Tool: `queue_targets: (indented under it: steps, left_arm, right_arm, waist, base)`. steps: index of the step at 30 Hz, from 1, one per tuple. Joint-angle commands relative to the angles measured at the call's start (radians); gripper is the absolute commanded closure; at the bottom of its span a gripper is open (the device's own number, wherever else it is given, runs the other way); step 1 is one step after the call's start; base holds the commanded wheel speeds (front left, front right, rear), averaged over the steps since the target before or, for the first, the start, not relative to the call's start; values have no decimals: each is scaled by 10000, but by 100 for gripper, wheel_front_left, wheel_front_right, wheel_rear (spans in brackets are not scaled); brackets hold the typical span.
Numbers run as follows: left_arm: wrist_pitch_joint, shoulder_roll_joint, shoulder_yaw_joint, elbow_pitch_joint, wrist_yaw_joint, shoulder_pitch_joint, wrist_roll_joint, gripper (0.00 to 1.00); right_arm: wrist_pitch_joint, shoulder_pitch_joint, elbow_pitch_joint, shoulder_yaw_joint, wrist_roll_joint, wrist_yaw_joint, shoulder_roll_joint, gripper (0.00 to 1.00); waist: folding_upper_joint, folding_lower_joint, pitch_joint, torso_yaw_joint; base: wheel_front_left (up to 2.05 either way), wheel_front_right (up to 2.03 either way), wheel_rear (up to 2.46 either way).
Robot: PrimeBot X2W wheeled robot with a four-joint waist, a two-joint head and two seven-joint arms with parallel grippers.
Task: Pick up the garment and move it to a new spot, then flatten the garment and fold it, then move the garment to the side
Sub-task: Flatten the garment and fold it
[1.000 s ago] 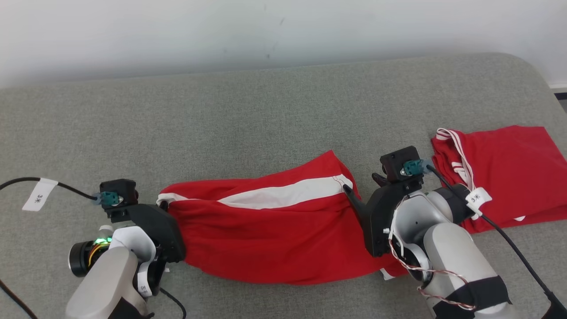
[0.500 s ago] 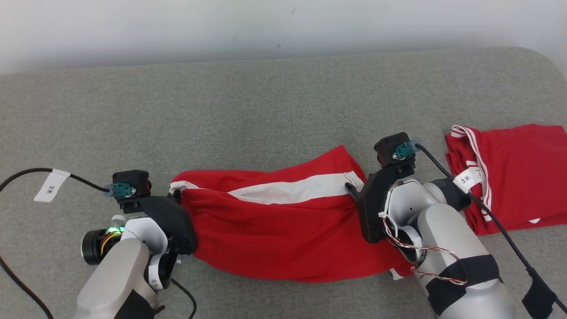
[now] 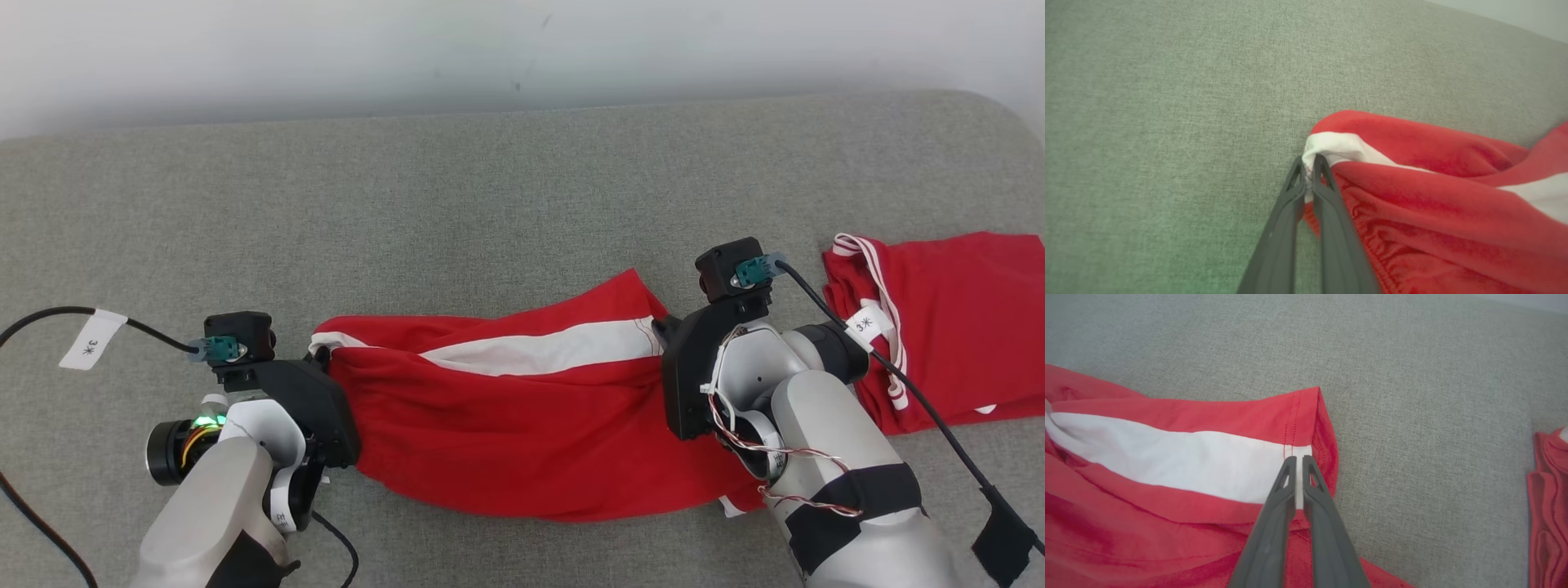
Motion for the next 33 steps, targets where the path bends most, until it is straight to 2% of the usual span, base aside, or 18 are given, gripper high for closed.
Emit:
queue_targets:
  steps: [1,10,12,14,16,17,19,20,21,24,32,33]
  left_arm:
    - [-44,47,-17,46,-12,-108,-59,100]
    - [-16,5,-116,131,-27,-154,-100,100]
    - [-13,2,-147,146,-27,-179,-93,100]
    - [-7,11,-164,163,-23,-190,-100,100]
    - [-4,24,-172,180,-23,-202,-121,100]
    - [-4,29,-176,186,-24,-209,-131,100]
    - [-9,38,-184,193,-31,-200,-154,100]
    - [-9,38,-184,193,-31,-200,-154,100]
    - [-14,43,-188,197,-36,-191,-164,100]
    - [-45,54,-204,218,-42,-187,-170,100]
    - [-120,51,-255,232,6,-205,-201,100]
    - [-113,56,-263,228,7,-210,-205,100]
  right_arm:
    - [27,-78,73,-59,-65,-17,20,0]
    - [430,-207,373,-10,293,-17,20,0]
    - [532,-202,436,-5,389,-17,22,9]
    - [602,-229,461,-1,457,-17,20,13]
    - [682,-245,483,-14,488,-17,20,33]
    - [698,-249,497,-27,508,-17,20,52]
    - [755,-253,508,-37,523,-17,21,64]
    - [755,-253,508,-37,523,-17,21,64]
    - [775,-250,509,-34,527,-17,21,69]
    - [753,-241,508,-58,507,-17,21,100]
    - [618,-217,425,-190,500,-17,21,100]
    - [584,-241,374,-257,621,-17,21,73]
  waist:
    - [0,0,-5,-11]
    - [0,0,53,10]
    - [0,0,64,31]
    - [0,0,73,44]
    - [0,0,82,47]
    - [0,0,87,49]
    - [0,0,91,49]
    - [0,0,91,49]
    - [0,0,91,47]
    - [0,0,85,37]
    - [0,0,35,18]
    - [0,0,34,17]
  base:
    - [0,0,0]
    - [0,0,0]
    - [0,0,0]
    - [0,0,0]
    - [0,0,0]
    - [0,0,0]
    - [0,0,0]
    - [0,0,0]
    - [0,0,0]
    - [0,0,0]
    - [0,0,0]
    - [0,0,0]
